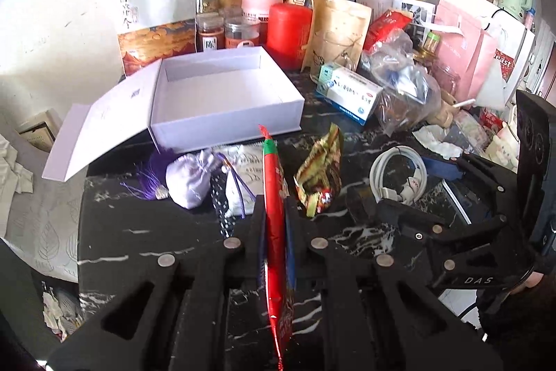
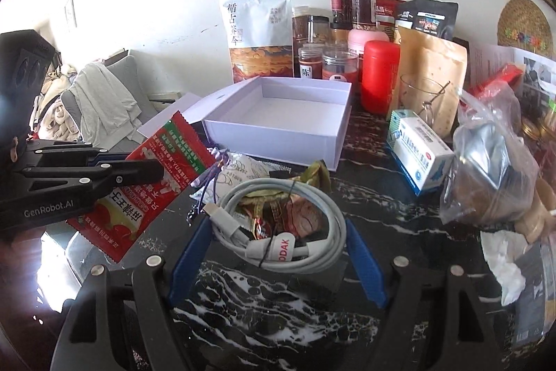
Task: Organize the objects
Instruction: 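Carry red packet with left tool while right tool carries cable to white box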
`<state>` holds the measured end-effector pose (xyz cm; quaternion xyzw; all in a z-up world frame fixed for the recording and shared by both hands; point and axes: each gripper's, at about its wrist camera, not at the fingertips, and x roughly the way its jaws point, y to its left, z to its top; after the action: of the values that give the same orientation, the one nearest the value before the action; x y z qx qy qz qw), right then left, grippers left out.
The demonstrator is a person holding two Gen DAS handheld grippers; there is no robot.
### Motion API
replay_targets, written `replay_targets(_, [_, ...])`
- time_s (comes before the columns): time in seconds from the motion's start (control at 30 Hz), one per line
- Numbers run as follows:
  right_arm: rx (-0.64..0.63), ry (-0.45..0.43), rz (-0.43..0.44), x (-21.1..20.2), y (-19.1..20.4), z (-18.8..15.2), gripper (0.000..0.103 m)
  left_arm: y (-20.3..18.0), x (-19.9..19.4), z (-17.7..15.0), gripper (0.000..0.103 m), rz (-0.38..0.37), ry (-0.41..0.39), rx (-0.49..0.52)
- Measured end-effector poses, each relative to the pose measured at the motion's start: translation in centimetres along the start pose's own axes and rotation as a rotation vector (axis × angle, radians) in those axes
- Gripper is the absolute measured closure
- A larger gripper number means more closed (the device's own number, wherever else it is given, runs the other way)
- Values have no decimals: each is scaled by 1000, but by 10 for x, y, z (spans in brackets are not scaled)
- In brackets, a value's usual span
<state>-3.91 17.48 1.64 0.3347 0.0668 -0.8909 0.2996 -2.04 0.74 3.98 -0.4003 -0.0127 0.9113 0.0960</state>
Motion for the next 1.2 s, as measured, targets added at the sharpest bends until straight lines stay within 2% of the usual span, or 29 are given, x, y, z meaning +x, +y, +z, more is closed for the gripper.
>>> replay_targets(0.53, [-60, -15, 46, 37, -10, 62, 25, 30, 25, 66, 94, 4, -11, 3])
replay_targets(0.87, [-72, -19, 28, 71, -30, 98, 25, 53, 66, 111, 94, -4, 3, 3])
replay_targets(1.2, [-67, -30, 4, 104, -49, 131, 25, 83, 111, 158, 94, 25, 1, -14])
